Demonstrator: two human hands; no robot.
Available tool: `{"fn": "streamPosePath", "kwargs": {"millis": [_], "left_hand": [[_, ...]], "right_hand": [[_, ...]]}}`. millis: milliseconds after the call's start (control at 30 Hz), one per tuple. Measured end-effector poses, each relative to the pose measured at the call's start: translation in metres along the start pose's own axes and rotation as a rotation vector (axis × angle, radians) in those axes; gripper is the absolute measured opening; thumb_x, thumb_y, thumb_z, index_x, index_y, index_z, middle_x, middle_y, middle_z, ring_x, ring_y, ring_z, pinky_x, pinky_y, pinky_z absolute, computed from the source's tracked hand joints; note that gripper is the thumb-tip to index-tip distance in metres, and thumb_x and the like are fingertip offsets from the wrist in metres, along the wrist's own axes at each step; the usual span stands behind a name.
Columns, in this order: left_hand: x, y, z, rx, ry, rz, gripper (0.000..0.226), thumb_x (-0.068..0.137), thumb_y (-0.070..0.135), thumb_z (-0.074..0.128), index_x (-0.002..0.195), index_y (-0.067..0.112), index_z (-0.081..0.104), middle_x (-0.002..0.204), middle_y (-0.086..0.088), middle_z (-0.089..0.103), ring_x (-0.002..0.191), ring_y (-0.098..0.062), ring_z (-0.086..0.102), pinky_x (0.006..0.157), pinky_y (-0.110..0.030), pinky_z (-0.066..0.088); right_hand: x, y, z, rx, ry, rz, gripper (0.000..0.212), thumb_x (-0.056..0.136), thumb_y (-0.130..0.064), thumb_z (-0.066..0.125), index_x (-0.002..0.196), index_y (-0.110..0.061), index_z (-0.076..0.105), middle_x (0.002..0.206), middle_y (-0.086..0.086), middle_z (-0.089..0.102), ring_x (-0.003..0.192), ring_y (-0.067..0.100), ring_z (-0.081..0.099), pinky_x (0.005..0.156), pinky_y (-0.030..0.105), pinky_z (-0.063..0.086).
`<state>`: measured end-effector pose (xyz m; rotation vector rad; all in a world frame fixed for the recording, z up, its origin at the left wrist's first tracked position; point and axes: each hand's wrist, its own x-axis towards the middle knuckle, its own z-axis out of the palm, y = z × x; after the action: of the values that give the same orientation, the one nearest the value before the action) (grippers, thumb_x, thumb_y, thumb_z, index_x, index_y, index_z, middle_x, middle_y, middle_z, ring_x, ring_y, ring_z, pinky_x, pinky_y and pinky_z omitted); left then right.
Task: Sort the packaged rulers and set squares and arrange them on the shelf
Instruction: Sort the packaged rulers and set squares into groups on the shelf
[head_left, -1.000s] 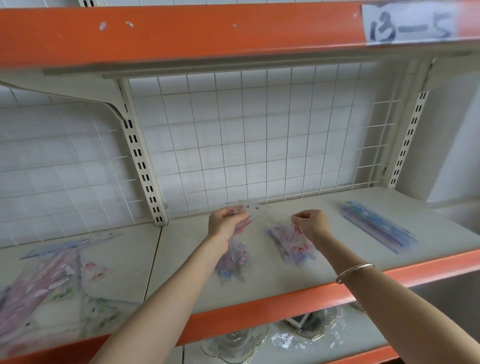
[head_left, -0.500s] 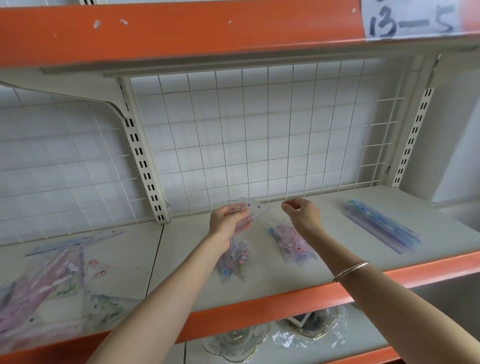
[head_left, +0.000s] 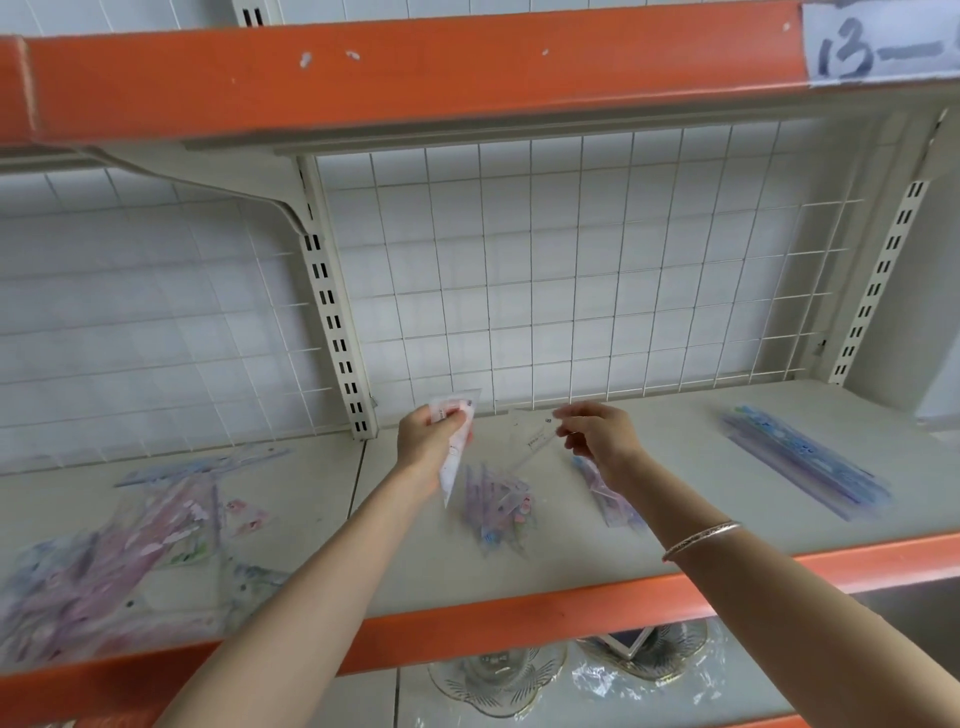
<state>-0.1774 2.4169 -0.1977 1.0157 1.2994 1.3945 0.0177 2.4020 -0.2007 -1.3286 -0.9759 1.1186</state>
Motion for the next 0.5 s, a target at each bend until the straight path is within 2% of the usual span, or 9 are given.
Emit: {"fn": "streamPosePath", "kwargs": {"millis": [67,133,267,333,433,500], "left_hand": [[0.001,0.003,-0.010,-0.011,-0.009,0.008,0.013,0.088,-0.004,0.061,0.099,-0.003,0.067,0.093,-0.008,0.067,0.081,-0.025,0.062,0.061,-0.020,0.057],[0.003,0.004,-0.017,-0.028,-0.008,-0.012,0.015,0.087,-0.006,0.061,0.101,-0.004,0.067,0.087,-0.005,0.066,0.071,-0.019,0.060,0.056,-0.017,0.055],[0.004,0.005,-0.027,-0.039,-0.008,-0.021,0.014,0.086,-0.007,0.061,0.097,-0.001,0.068,0.082,-0.005,0.066,0.066,-0.018,0.059,0.054,-0.017,0.053],[0.003,0.005,-0.031,-0.026,-0.012,-0.017,0.012,0.085,-0.005,0.064,0.094,0.001,0.068,0.072,-0.003,0.065,0.059,-0.015,0.058,0.054,-0.017,0.051],[0.004,0.005,-0.034,-0.037,-0.032,-0.010,0.013,0.085,-0.006,0.064,0.096,-0.002,0.067,0.054,0.002,0.058,0.045,-0.010,0.050,0.062,-0.024,0.045],[0.003,0.004,-0.036,-0.072,-0.034,-0.016,0.014,0.084,-0.010,0.063,0.097,-0.004,0.065,0.056,-0.003,0.055,0.045,-0.011,0.049,0.068,-0.030,0.043]], "right_hand": [[-0.001,0.002,0.004,-0.044,-0.044,0.021,0.022,0.088,0.010,0.046,0.092,-0.001,0.064,0.068,0.009,0.059,0.054,0.015,0.049,0.051,0.018,0.041],[-0.001,0.005,0.010,-0.102,-0.100,0.043,0.022,0.087,0.010,0.048,0.088,-0.004,0.065,0.068,0.009,0.060,0.054,0.014,0.051,0.051,0.018,0.043],[-0.003,0.012,0.025,-0.203,-0.198,0.057,0.021,0.086,0.010,0.051,0.085,-0.006,0.065,0.068,0.009,0.062,0.054,0.014,0.052,0.052,0.020,0.044],[-0.005,0.014,0.031,-0.221,-0.226,0.054,0.020,0.086,0.010,0.052,0.085,-0.005,0.065,0.068,0.010,0.062,0.054,0.014,0.052,0.052,0.020,0.043],[-0.006,0.016,0.037,-0.238,-0.236,0.046,0.019,0.087,0.010,0.052,0.085,-0.004,0.065,0.068,0.010,0.061,0.054,0.014,0.051,0.052,0.020,0.043],[-0.006,0.018,0.039,-0.262,-0.231,0.041,0.020,0.087,0.010,0.052,0.083,-0.005,0.064,0.067,0.010,0.061,0.053,0.014,0.051,0.049,0.018,0.042]]}}
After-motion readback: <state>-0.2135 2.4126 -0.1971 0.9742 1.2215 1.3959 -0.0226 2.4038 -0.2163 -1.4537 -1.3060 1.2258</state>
